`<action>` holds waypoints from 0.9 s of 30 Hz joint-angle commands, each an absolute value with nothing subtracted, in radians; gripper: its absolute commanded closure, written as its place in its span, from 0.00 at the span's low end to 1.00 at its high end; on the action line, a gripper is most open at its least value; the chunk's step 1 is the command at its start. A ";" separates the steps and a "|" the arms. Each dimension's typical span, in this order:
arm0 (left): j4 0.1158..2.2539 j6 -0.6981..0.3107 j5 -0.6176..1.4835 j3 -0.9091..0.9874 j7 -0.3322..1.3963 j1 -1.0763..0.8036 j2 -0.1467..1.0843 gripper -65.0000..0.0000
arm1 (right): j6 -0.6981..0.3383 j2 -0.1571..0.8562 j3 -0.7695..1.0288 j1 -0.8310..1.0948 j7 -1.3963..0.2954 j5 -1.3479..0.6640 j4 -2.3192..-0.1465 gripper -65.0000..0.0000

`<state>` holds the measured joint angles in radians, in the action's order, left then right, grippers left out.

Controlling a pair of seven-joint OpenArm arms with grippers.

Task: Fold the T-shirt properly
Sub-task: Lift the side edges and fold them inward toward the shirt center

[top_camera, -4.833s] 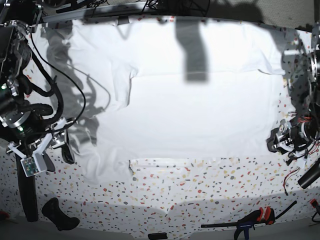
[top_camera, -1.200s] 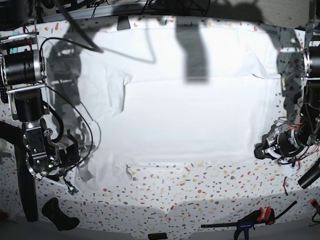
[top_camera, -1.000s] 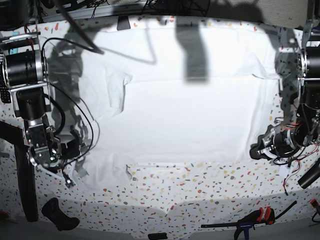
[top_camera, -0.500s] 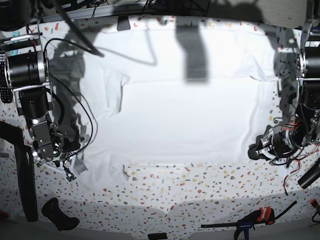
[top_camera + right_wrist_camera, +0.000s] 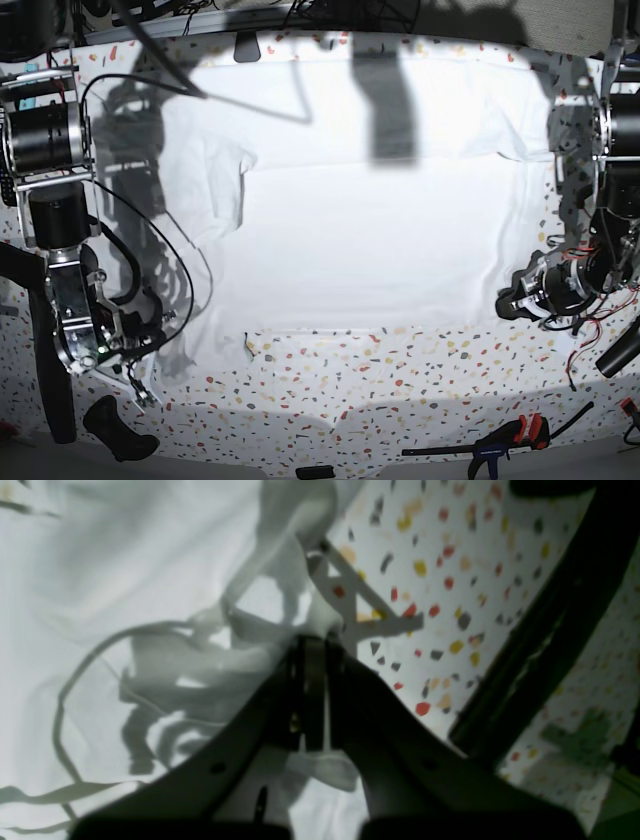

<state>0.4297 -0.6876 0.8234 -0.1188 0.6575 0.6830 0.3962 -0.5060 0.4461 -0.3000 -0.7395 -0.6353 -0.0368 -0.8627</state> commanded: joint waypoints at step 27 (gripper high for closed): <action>1.103 -0.698 1.026 -0.102 0.980 0.415 0.538 1.00 | -0.509 0.706 -0.294 -0.402 -0.754 -0.083 -1.466 1.00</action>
<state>1.0889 -0.6899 1.0050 -0.1143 0.9985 0.3828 0.5175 -0.5179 0.6876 -0.3038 -0.3748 -0.7612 -0.0887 -1.4487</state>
